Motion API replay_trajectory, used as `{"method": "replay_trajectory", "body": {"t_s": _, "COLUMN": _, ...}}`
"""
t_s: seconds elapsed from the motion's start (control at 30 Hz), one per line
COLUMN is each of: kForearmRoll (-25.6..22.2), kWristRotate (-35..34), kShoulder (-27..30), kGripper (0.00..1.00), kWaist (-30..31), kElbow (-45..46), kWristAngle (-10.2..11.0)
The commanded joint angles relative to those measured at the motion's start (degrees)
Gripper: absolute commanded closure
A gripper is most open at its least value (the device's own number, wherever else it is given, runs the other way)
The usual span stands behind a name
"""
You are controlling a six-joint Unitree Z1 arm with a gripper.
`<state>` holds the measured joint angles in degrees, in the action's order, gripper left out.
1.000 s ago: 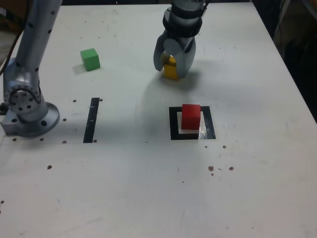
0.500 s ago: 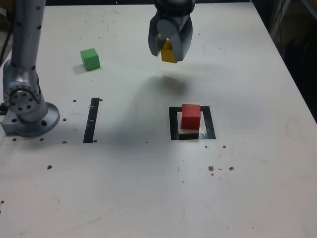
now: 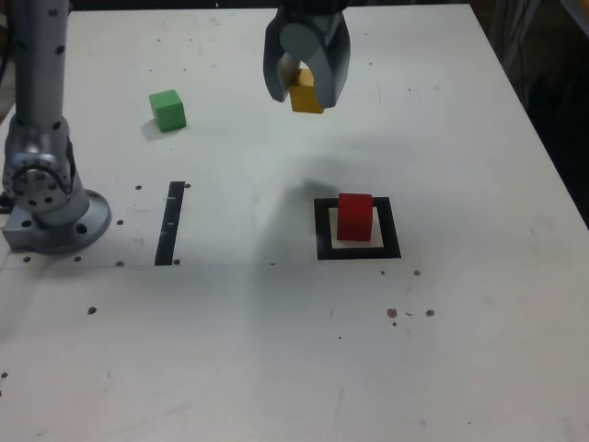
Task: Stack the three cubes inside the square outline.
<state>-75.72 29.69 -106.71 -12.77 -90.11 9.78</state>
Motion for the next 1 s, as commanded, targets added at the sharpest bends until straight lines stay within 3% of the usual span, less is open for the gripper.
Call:
{"method": "replay_trajectory", "body": {"t_s": 0.0, "kForearmRoll": -2.1, "kWristRotate": -6.4, "kShoulder": 1.2, "kGripper": 0.83, "kWaist": 3.7, "kElbow": -1.0, "kWristAngle": -0.6}}
{"method": "replay_trajectory", "body": {"t_s": 0.2, "kForearmRoll": -7.1, "kWristRotate": -20.1, "kShoulder": 0.0, "kGripper": 0.83, "kWaist": 13.8, "kElbow": -4.3, "kWristAngle": -2.1}}
{"method": "replay_trajectory", "body": {"t_s": 0.5, "kForearmRoll": -6.8, "kWristRotate": -32.6, "kShoulder": -3.9, "kGripper": 0.83, "kWaist": 21.9, "kElbow": -4.6, "kWristAngle": -5.0}}
{"method": "replay_trajectory", "body": {"t_s": 0.7, "kForearmRoll": -6.4, "kWristRotate": -35.9, "kShoulder": -6.7, "kGripper": 0.83, "kWaist": 23.4, "kElbow": -7.0, "kWristAngle": -6.0}}
{"method": "replay_trajectory", "body": {"t_s": 0.97, "kForearmRoll": -5.6, "kWristRotate": -35.0, "kShoulder": -11.5, "kGripper": 0.83, "kWaist": 22.5, "kElbow": -10.0, "kWristAngle": -6.3}}
